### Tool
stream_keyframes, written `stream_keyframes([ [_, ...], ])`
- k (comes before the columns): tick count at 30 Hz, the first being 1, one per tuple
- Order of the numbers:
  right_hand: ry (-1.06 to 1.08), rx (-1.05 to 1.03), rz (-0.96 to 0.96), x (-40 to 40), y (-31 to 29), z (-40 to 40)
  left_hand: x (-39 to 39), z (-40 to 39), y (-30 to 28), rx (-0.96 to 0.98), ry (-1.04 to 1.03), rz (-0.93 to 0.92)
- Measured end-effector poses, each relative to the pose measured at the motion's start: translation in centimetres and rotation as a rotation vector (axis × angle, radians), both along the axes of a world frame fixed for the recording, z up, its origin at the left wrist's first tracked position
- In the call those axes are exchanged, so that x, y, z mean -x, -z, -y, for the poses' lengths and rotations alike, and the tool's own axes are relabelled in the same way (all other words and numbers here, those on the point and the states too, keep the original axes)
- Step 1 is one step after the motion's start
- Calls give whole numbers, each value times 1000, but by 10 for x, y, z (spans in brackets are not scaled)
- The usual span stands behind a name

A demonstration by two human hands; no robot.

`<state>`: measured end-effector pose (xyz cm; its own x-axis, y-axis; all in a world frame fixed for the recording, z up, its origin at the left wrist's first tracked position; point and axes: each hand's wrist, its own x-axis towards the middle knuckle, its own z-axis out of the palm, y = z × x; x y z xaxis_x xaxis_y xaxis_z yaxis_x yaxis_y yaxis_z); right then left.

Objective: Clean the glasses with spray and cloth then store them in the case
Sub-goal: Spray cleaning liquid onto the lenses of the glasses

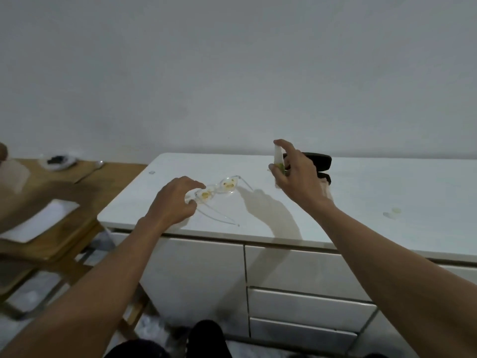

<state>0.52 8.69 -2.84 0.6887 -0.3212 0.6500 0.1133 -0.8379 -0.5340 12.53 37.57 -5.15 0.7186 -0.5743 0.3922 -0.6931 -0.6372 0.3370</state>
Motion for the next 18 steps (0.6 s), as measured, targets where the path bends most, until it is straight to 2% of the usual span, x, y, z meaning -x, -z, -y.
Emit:
stream_keyframes([
  [13,1,-2,-65,0,3,3,-13,16,36,280,-27,138],
  [16,28,-4,-55,4,4,4,-16,28,32,452,-111,66],
  [18,45,-13,-66,6,4,5,-16,36,26,565,-163,-56],
])
